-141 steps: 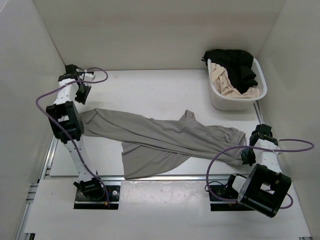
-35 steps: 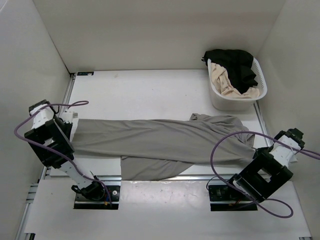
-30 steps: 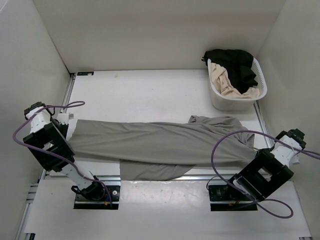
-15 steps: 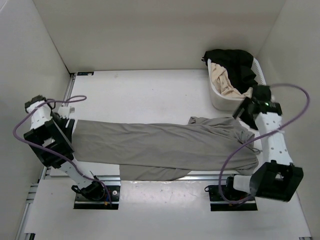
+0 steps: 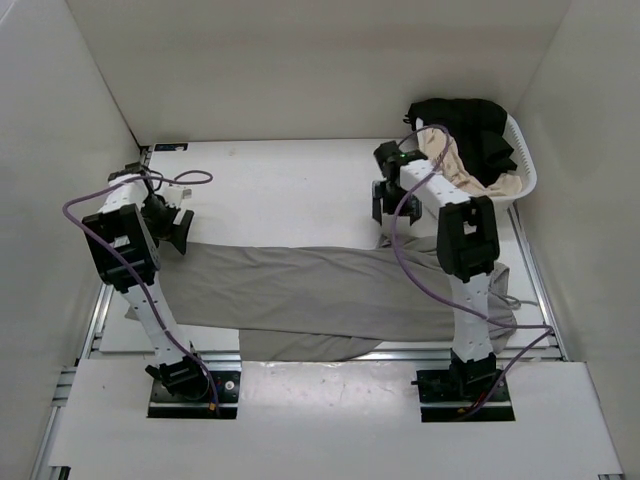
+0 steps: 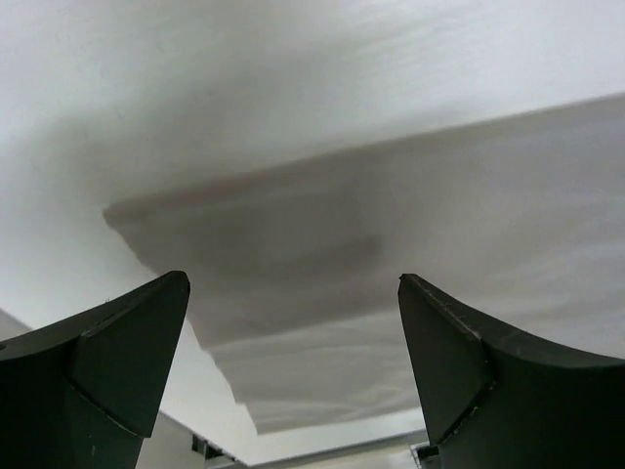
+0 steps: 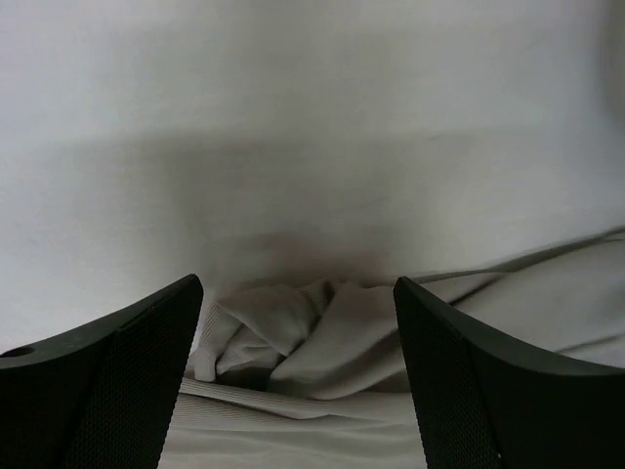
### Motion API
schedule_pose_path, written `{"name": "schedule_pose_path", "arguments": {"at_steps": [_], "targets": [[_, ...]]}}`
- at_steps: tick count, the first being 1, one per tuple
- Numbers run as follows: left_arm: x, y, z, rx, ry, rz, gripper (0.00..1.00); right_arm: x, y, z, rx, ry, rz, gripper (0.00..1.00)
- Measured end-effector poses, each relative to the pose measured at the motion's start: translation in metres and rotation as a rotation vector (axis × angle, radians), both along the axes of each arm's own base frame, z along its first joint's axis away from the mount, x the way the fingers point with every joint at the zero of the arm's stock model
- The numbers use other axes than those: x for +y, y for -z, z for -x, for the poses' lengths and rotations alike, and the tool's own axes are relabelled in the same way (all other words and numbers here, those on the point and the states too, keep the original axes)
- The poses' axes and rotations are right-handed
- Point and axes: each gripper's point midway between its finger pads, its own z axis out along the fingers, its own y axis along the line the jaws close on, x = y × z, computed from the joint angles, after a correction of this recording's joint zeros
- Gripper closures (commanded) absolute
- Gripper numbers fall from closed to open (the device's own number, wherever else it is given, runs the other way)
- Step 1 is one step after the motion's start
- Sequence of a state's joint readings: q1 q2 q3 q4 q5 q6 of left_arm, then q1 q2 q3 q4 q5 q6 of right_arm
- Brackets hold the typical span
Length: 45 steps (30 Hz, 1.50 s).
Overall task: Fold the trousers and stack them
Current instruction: Flatten the trousers out
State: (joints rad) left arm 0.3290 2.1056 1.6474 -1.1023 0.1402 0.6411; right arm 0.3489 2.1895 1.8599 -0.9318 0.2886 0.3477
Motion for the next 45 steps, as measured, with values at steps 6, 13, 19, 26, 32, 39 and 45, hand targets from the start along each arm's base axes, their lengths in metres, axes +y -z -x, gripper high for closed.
{"name": "schedule_pose_path", "arguments": {"at_steps": [6, 13, 19, 26, 32, 39, 45], "targets": [[0.010, 0.023, 0.012, 0.029, -0.022, -0.064, 0.00, 0.013, 0.036, 0.049, 0.157, -0.056, -0.016, 0.17], [0.009, 0.027, 0.034, 0.048, -0.022, -0.112, 0.86, 0.016, 0.040, 0.063, 0.179, -0.049, -0.056, 0.64], [0.007, 0.026, 0.044, 0.054, -0.015, -0.113, 0.86, 0.018, 0.037, 0.063, 0.186, -0.048, -0.034, 1.00], [-0.006, 0.021, 0.081, 0.094, 0.033, -0.089, 0.86, 0.017, 0.002, 0.025, -0.008, 0.031, -0.019, 1.00], [-0.021, 0.017, 0.141, 0.180, 0.092, -0.078, 0.86, 0.008, -0.106, 0.032, -0.419, 0.113, -0.190, 1.00], [-0.033, 0.027, 0.214, 0.359, 0.150, -0.073, 0.86, -0.010, -0.130, 0.053, -0.611, 0.185, -0.261, 1.00], [-0.032, 0.027, 0.249, 0.475, 0.203, -0.084, 0.40, -0.021, -0.071, 0.074, -0.420, 0.179, -0.157, 0.46]]}}
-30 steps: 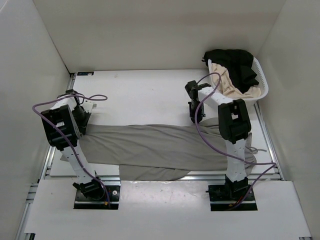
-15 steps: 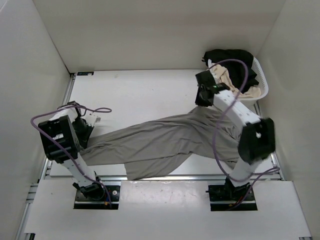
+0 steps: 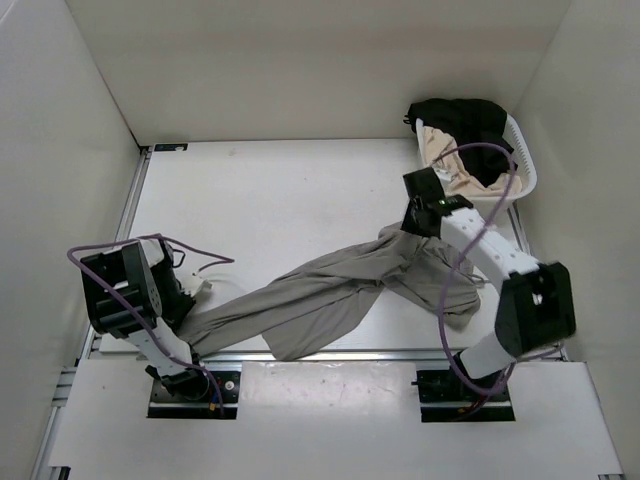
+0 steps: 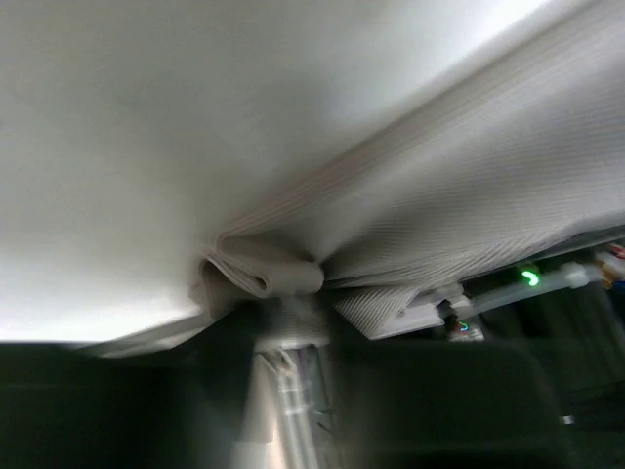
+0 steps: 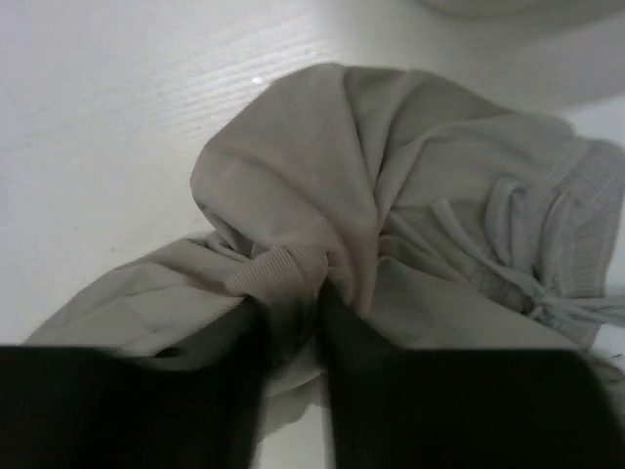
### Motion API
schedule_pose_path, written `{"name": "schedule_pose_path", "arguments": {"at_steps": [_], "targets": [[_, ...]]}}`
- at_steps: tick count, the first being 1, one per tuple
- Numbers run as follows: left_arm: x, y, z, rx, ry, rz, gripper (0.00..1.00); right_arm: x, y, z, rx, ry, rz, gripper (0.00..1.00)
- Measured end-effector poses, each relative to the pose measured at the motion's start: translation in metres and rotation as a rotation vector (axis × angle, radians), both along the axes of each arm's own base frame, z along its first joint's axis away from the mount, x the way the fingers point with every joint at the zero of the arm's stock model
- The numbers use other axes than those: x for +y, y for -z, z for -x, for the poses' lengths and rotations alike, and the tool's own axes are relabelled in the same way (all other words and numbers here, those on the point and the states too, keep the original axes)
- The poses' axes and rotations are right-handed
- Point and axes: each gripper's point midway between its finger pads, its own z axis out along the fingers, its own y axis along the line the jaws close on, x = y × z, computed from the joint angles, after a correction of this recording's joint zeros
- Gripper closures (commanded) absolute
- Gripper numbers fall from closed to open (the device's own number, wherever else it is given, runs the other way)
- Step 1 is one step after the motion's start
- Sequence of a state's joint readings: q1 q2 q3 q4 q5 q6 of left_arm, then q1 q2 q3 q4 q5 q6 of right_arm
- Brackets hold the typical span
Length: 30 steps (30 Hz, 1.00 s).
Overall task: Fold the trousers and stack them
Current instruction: Flatten the trousers out
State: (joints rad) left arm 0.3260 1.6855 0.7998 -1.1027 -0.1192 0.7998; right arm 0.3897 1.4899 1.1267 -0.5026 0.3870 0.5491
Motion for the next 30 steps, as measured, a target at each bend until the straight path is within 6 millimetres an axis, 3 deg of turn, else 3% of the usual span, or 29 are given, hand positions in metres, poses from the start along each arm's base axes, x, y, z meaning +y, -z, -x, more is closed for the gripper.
{"name": "schedule_pose_path", "arguments": {"at_steps": [1, 2, 3, 5, 7, 8, 12, 14, 16, 18, 20, 23, 25, 27, 30], "targets": [[-0.001, -0.001, 0.000, 0.010, 0.002, 0.014, 0.33, 0.002, 0.007, -0.002, 0.047, -0.013, 0.019, 0.21], [-0.004, -0.005, -0.001, 0.022, -0.002, 0.034, 0.30, 0.005, 0.014, -0.006, 0.081, -0.023, 0.037, 0.10], [-0.005, -0.008, -0.007, 0.014, -0.005, 0.053, 0.19, 0.007, 0.018, -0.010, 0.098, -0.033, 0.056, 0.01], [-0.004, -0.016, -0.037, -0.058, -0.009, 0.081, 0.13, 0.014, 0.023, -0.004, 0.123, -0.069, 0.091, 0.01], [0.002, -0.035, -0.084, -0.189, -0.011, 0.097, 0.00, 0.017, 0.013, 0.006, 0.117, -0.091, 0.097, 0.01], [0.006, -0.049, -0.112, -0.275, -0.005, 0.101, 0.00, 0.015, 0.004, 0.009, 0.097, -0.082, 0.093, 0.01], [0.012, -0.114, -0.207, -0.588, 0.035, 0.105, 0.00, -0.024, -0.042, 0.022, -0.015, 0.066, 0.064, 0.01], [0.000, -0.136, -0.236, -0.674, 0.079, 0.117, 0.00, -0.048, -0.043, 0.032, -0.017, 0.152, 0.051, 0.01], [-0.034, -0.141, -0.254, -0.701, 0.152, 0.160, 0.00, -0.068, -0.025, 0.047, 0.044, 0.219, 0.065, 0.04], [-0.085, -0.130, -0.261, -0.667, 0.245, 0.239, 0.00, -0.070, 0.000, 0.060, 0.129, 0.223, 0.080, 0.05], [-0.137, -0.110, -0.259, -0.607, 0.340, 0.320, 0.00, -0.061, 0.018, 0.070, 0.192, 0.175, 0.093, 0.05], [-0.189, -0.079, -0.239, -0.502, 0.447, 0.381, 0.00, -0.032, 0.016, 0.063, 0.207, 0.046, 0.115, 0.05], [-0.204, -0.058, -0.216, -0.417, 0.483, 0.396, 0.00, -0.003, 0.002, 0.044, 0.189, -0.061, 0.113, 0.08], [-0.203, -0.042, -0.191, -0.345, 0.484, 0.401, 0.00, 0.029, -0.012, 0.019, 0.153, -0.153, 0.088, 0.09], [-0.195, -0.026, -0.144, -0.241, 0.469, 0.416, 0.00, 0.069, -0.011, -0.005, 0.148, -0.266, 0.052, 0.09]]}}
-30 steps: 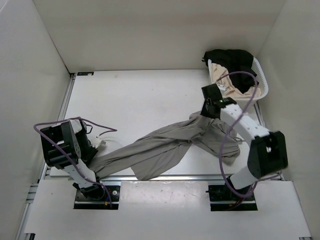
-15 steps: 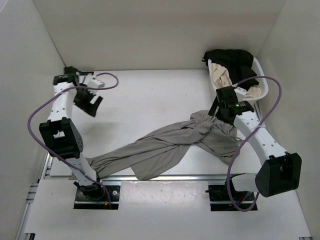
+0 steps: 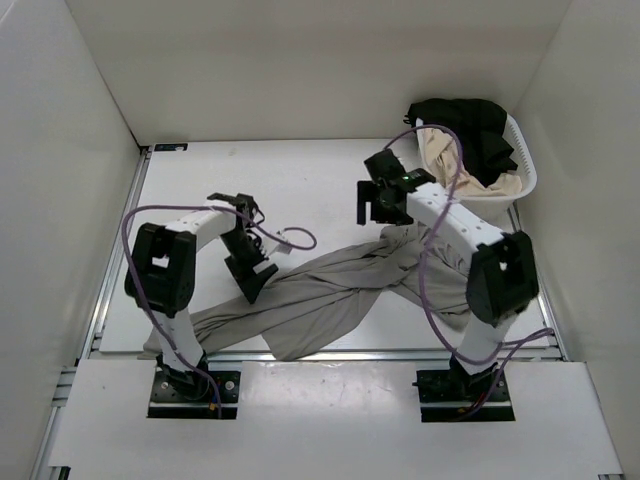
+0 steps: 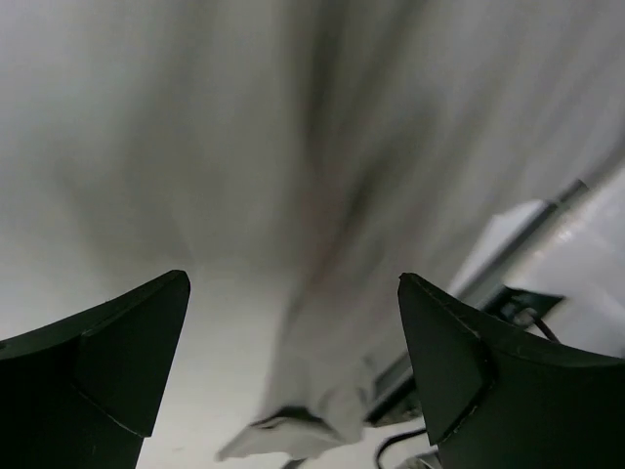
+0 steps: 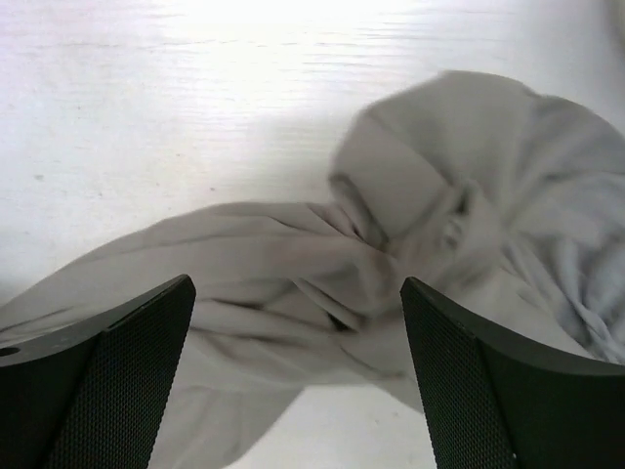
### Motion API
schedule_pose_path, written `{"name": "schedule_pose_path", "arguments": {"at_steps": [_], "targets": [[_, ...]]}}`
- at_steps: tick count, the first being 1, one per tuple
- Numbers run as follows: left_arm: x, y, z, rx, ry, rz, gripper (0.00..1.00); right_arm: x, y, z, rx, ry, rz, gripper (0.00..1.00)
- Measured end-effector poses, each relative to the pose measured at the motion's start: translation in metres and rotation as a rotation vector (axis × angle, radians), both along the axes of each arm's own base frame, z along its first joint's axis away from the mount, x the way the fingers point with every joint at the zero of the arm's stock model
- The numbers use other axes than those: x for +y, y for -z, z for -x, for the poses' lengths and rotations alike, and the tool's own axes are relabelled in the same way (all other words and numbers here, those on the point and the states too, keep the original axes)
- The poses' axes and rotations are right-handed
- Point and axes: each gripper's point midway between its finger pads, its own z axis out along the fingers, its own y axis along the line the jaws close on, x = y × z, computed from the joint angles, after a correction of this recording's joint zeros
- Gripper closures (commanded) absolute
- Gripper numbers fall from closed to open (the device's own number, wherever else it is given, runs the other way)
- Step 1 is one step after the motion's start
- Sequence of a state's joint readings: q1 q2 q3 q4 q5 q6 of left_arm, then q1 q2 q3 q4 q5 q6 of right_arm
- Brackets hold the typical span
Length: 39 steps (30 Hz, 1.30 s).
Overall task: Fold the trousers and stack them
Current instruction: Flatten the trousers out
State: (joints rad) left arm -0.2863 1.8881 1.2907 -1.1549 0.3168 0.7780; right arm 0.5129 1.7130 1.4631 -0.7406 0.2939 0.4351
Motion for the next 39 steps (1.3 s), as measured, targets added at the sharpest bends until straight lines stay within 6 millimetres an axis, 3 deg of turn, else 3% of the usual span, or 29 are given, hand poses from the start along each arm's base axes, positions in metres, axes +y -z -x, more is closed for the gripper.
{"name": "schedule_pose_path", "arguments": {"at_steps": [3, 7, 8, 10, 13, 16, 17, 18, 20, 21, 22, 26, 29, 32, 35, 39], "targets": [[-0.001, 0.001, 0.044, 0.050, 0.028, 0.019, 0.00, 0.027, 0.030, -0.007, 0.074, -0.073, 0.002, 0.12], [-0.011, 0.000, 0.085, 0.069, 0.085, 0.067, 0.00, 0.052, 0.085, 0.003, 0.204, -0.133, 0.036, 0.12], [-0.012, 0.002, 0.093, 0.080, 0.098, 0.070, 0.03, 0.057, 0.095, 0.005, 0.227, -0.146, 0.045, 0.10], [-0.013, 0.006, 0.107, 0.108, 0.118, 0.071, 0.18, 0.068, 0.111, 0.010, 0.265, -0.171, 0.066, 0.10], [-0.016, 0.009, 0.118, 0.123, 0.127, 0.087, 0.27, 0.081, 0.118, 0.010, 0.281, -0.196, 0.089, 0.10], [-0.017, 0.010, 0.122, 0.134, 0.122, 0.095, 0.41, 0.085, 0.120, 0.011, 0.285, -0.205, 0.088, 0.35], [-0.017, 0.010, 0.121, 0.133, 0.119, 0.097, 0.52, 0.085, 0.120, 0.012, 0.287, -0.204, 0.087, 0.47], [-0.018, 0.011, 0.122, 0.136, 0.115, 0.097, 0.55, 0.085, 0.120, 0.012, 0.291, -0.205, 0.087, 0.69], [-0.018, 0.012, 0.123, 0.135, 0.115, 0.100, 0.64, 0.082, 0.121, 0.015, 0.304, -0.197, 0.093, 0.82], [-0.018, 0.012, 0.123, 0.135, 0.113, 0.100, 0.86, 0.081, 0.121, 0.017, 0.309, -0.199, 0.098, 0.95], [-0.018, 0.012, 0.122, 0.134, 0.112, 0.101, 0.86, 0.080, 0.121, 0.017, 0.312, -0.199, 0.103, 1.00], [-0.019, 0.011, 0.122, 0.134, 0.107, 0.100, 0.86, 0.077, 0.119, 0.018, 0.311, -0.189, 0.115, 1.00], [-0.020, 0.006, 0.119, 0.135, 0.113, 0.101, 0.86, 0.073, 0.111, 0.014, 0.297, -0.165, 0.124, 1.00], [-0.023, -0.001, 0.116, 0.132, 0.129, 0.109, 0.86, 0.067, 0.084, 0.002, 0.225, -0.118, 0.099, 1.00], [-0.025, -0.002, 0.121, 0.142, 0.158, 0.107, 0.86, 0.060, 0.031, -0.017, 0.082, -0.049, 0.015, 1.00], [-0.022, 0.008, 0.140, 0.178, 0.209, 0.073, 0.86, 0.047, -0.054, -0.037, -0.155, 0.024, -0.130, 1.00]]}}
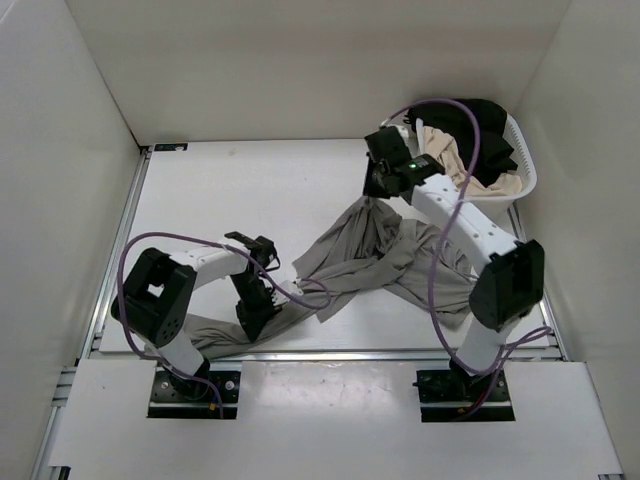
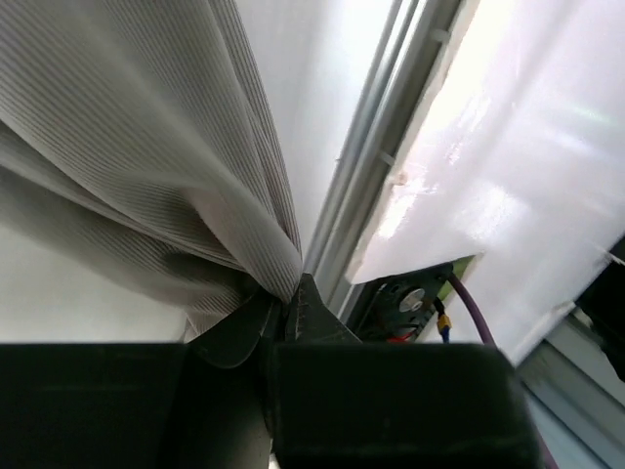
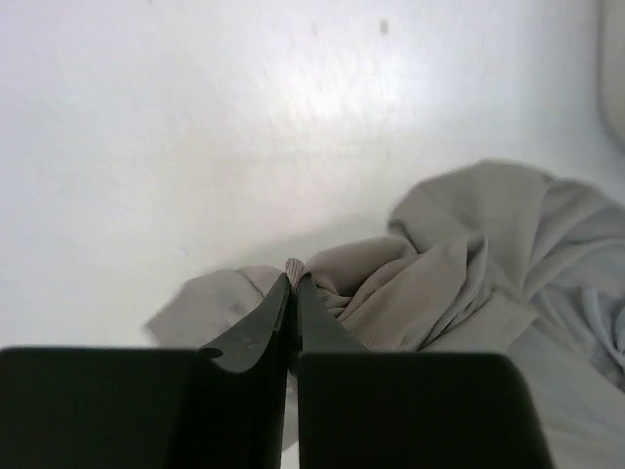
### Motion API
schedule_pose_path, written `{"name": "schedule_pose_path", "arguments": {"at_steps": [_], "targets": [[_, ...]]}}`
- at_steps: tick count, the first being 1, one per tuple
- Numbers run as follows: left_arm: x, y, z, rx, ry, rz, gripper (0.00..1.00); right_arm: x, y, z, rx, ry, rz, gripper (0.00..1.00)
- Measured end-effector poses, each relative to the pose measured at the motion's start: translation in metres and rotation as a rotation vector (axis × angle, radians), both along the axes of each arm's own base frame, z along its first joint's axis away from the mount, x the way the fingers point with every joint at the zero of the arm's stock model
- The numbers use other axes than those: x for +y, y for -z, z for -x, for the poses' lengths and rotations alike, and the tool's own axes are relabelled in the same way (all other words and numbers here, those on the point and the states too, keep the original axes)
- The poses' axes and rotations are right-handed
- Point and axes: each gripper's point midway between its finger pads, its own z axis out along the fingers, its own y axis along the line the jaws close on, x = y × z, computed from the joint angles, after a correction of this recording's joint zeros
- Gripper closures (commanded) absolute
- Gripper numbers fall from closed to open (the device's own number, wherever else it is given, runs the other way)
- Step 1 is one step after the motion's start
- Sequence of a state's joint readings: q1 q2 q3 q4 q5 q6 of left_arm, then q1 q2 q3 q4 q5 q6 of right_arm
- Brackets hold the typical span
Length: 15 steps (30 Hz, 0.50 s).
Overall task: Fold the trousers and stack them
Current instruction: Flatten the trousers out
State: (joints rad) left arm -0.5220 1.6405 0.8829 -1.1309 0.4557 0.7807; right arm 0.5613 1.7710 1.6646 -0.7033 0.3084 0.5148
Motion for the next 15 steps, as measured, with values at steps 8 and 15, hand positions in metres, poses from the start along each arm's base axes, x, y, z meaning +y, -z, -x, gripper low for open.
{"name": "schedule_pose_path", "arguments": {"at_steps": [8, 15], "targets": [[-0.001, 0.001, 0.009, 0.056, -0.016, -0.027, 0.11, 0.008, -0.021, -0.007, -0.074, 0.010, -0.076, 0.65], [-0.027, -0.041, -0.075, -0.169, -0.096, 0.093, 0.00, -0.001, 0.064, 0.015, 0.173, -0.006, 0.066, 0.01]]}}
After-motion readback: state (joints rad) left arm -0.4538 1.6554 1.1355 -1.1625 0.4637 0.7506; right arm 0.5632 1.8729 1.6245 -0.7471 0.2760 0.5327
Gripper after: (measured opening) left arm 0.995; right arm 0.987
